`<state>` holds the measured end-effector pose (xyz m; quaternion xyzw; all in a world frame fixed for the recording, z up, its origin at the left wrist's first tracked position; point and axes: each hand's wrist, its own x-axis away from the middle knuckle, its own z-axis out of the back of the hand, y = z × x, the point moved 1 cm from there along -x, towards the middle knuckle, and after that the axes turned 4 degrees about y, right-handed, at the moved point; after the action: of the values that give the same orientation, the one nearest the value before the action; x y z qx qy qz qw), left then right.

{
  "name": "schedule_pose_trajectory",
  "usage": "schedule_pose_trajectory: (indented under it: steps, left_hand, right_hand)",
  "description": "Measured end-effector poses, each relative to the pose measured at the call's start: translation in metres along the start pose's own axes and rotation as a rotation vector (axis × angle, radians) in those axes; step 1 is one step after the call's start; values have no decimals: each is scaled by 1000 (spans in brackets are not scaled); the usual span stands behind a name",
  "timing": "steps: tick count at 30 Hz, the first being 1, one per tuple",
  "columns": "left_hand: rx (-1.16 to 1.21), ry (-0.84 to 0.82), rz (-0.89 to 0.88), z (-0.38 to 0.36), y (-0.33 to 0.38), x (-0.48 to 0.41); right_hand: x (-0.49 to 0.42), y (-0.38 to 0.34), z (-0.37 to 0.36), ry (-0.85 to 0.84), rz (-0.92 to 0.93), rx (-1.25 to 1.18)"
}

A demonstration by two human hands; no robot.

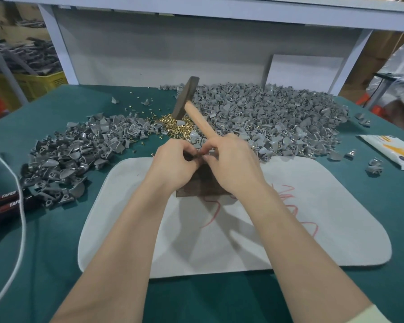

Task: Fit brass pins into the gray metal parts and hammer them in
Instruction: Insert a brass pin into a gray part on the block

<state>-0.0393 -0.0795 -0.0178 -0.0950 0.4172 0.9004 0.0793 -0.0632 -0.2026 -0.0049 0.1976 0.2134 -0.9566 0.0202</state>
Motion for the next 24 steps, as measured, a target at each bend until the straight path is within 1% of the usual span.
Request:
schedule_pose_trajectory:
  steps: [4,10,19,24]
  left_hand:
    - [-7,18,-2,0,-1,0]
    - [-33,14,-25,0,-3,-1]
    - [-13,8,-27,1,-2,-1]
    - [-12,4,-24,1,-2,-1]
  right_hand:
    - [-1,2,0,4,-8,-9]
    - [-1,3,-2,7,57,20]
    - [-12,7,2,-106,-61,-70]
    - [-12,8,1,-105,-73,-99]
